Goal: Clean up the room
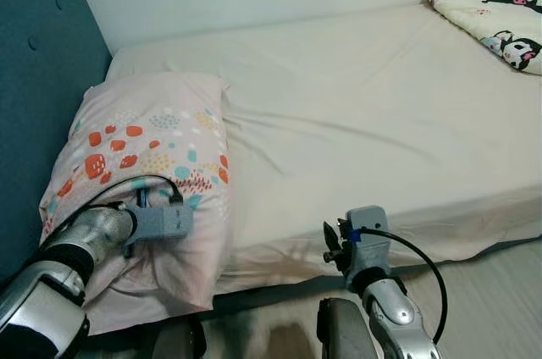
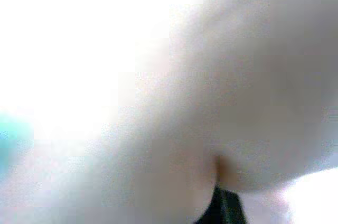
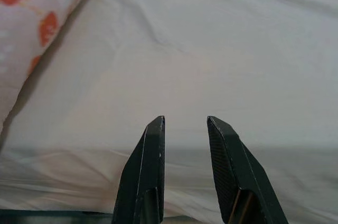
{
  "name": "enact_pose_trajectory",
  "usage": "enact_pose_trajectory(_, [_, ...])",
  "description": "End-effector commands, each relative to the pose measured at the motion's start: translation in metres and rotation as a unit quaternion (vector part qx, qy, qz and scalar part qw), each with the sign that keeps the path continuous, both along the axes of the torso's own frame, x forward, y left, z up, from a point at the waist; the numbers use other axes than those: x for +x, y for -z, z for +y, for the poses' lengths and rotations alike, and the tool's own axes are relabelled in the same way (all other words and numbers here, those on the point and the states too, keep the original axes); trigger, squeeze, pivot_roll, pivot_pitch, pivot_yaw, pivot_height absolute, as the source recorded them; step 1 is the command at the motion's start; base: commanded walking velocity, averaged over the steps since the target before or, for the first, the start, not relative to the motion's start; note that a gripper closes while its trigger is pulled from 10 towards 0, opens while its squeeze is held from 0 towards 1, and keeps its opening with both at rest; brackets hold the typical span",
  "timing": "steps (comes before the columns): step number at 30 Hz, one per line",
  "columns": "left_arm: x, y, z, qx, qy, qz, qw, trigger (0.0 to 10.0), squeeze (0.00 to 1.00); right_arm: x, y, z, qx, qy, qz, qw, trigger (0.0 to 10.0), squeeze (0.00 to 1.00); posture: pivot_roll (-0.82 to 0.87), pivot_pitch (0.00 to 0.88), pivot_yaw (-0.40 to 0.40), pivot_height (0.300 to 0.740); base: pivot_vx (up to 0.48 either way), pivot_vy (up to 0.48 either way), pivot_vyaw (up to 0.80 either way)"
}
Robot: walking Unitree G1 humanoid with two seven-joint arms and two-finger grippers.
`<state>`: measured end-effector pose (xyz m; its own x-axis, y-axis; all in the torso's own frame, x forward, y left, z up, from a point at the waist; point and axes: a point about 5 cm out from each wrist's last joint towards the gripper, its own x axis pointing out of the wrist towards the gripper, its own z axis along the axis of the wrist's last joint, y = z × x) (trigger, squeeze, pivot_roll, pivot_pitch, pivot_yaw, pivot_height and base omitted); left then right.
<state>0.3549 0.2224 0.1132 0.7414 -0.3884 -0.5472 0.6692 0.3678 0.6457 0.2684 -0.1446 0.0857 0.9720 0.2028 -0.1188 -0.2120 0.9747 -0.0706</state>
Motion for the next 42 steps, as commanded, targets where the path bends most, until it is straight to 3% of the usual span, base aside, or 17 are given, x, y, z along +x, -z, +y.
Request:
enact_pose_trajectory(1, [0.000, -0.009, -0.008, -0.077, 0.024, 0.001, 0.997, 10.0, 0.00, -0.002, 0.004, 0.004, 0.007, -0.008, 0.007, 1.000, 10.0, 0.00, -0.05, 0.150, 0.022, 0.583, 0.000, 0.000, 0.00])
enact_pose_trajectory(8, [-0.024, -0.015, -0.015, -0.159, 0.115, 0.047, 0.979, 10.0, 0.00, -0.002, 0.007, 0.006, 0.007, -0.015, 0.012, 1.000, 10.0, 0.00, -0.04, 0.116, 0.018, 0.583, 0.000, 0.000, 0.00])
enact_pose_trajectory(10, [-0.037, -0.018, -0.014, -0.179, 0.135, 0.055, 0.973, 10.0, 0.00, -0.002, 0.008, 0.007, 0.008, -0.019, 0.015, 1.000, 10.0, 0.00, -0.04, 0.099, 0.013, 0.583, 0.000, 0.000, 0.00])
enact_pose_trajectory(11, [-0.053, -0.025, -0.008, -0.197, 0.145, 0.061, 0.968, 10.0, 0.00, -0.002, 0.009, 0.009, 0.009, -0.026, 0.018, 0.999, 10.0, 0.00, -0.03, 0.076, 0.000, 0.583, 0.000, 0.000, 0.00])
enact_pose_trajectory(13, [-0.053, -0.025, -0.008, -0.197, 0.145, 0.061, 0.968, 10.0, 0.00, -0.002, 0.009, 0.009, 0.009, -0.026, 0.018, 0.999, 10.0, 0.00, -0.03, 0.076, 0.000, 0.583, 0.000, 0.000, 0.00])
enact_pose_trajectory(15, [-0.078, -0.040, 0.009, -0.214, 0.154, 0.068, 0.962, 10.0, 0.00, 0.001, 0.011, 0.012, 0.009, -0.041, 0.022, 0.999, 10.0, 0.00, -0.02, 0.048, -0.017, 0.583, 0.000, 0.000, 0.00])
enact_pose_trajectory(23, [-0.088, -0.049, 0.035, -0.184, 0.147, 0.060, 0.970, 10.0, 0.00, 0.005, 0.011, 0.017, 0.009, -0.057, 0.023, 0.998, 10.0, 0.00, 0.00, 0.023, -0.031, 0.583, 0.000, 0.000, 0.00])
enact_pose_trajectory(28, [-0.078, -0.061, 0.036, -0.226, 0.117, 0.011, 0.967, 10.0, 0.00, 0.008, 0.009, 0.017, 0.009, -0.055, 0.018, 0.998, 10.0, 0.00, 0.00, 0.021, -0.033, 0.583, 0.000, 0.000, 0.00])
enact_pose_trajectory(30, [-0.055, -0.068, 0.018, -0.325, 0.036, -0.076, 0.942, 10.0, 0.00, 0.011, 0.007, 0.015, 0.007, -0.040, 0.007, 0.999, 10.0, 0.00, 0.00, 0.023, -0.033, 0.583, 0.000, 0.000, 0.00])
enact_pose_trajectory(32, [-0.032, -0.057, -0.008, -0.410, -0.079, -0.139, 0.898, 10.0, 0.00, 0.013, 0.002, 0.012, -0.004, -0.022, -0.012, 1.000, 10.0, 0.00, -0.01, 0.022, -0.020, 0.583, 0.000, 0.000, 0.00])
enact_pose_trajectory(33, [-0.032, -0.057, -0.008, -0.410, -0.079, -0.139, 0.898, 10.0, 0.00, 0.013, 0.002, 0.012, -0.004, -0.022, -0.012, 1.000, 10.0, 0.00, -0.01, 0.022, -0.020, 0.583, 0.000, 0.000, 0.00])
enact_pose_trajectory(34, [-0.024, -0.047, -0.027, -0.467, -0.152, -0.154, 0.857, 10.0, 0.00, 0.016, -0.004, 0.009, -0.004, -0.008, -0.030, 1.000, 10.0, 0.00, -0.02, 0.019, -0.011, 0.583, 0.000, 0.000, 0.00])
enact_pose_trajectory(35, [-0.024, -0.044, -0.031, -0.489, -0.175, -0.155, 0.840, 10.0, 0.00, 0.016, -0.006, 0.009, 0.000, -0.004, -0.037, 0.999, 10.0, 0.00, -0.02, 0.019, -0.008, 0.583, 0.000, 0.000, 0.00])
enact_pose_trajectory(36, [-0.024, -0.044, -0.031, -0.489, -0.175, -0.155, 0.840, 10.0, 0.00, 0.016, -0.006, 0.009, 0.000, -0.004, -0.037, 0.999, 10.0, 0.00, -0.02, 0.019, -0.008, 0.583, 0.000, 0.000, 0.00])
enact_pose_trajectory(37, [-0.024, -0.039, -0.037, -0.505, -0.197, -0.155, 0.826, 10.0, 0.00, 0.017, -0.010, 0.008, 0.001, 0.000, -0.048, 0.999, 10.0, 0.00, -0.02, 0.018, -0.006, 0.583, 0.000, 0.000, 0.00])
enact_pose_trajectory(39, [-0.024, -0.033, -0.045, -0.514, -0.215, -0.154, 0.816, 10.0, 0.00, 0.017, -0.012, 0.008, 0.004, 0.006, -0.057, 0.998, 10.0, 0.00, -0.02, 0.015, 0.001, 0.588, 0.000, 0.000, 0.00])
enact_pose_trajectory(42, [-0.030, -0.026, -0.056, -0.518, -0.228, -0.139, 0.813, 10.0, 0.00, 0.017, -0.014, 0.009, 0.006, 0.010, -0.064, 0.998, 10.0, 0.00, -0.02, 0.010, 0.002, 0.598, 0.000, 0.000, 0.00])
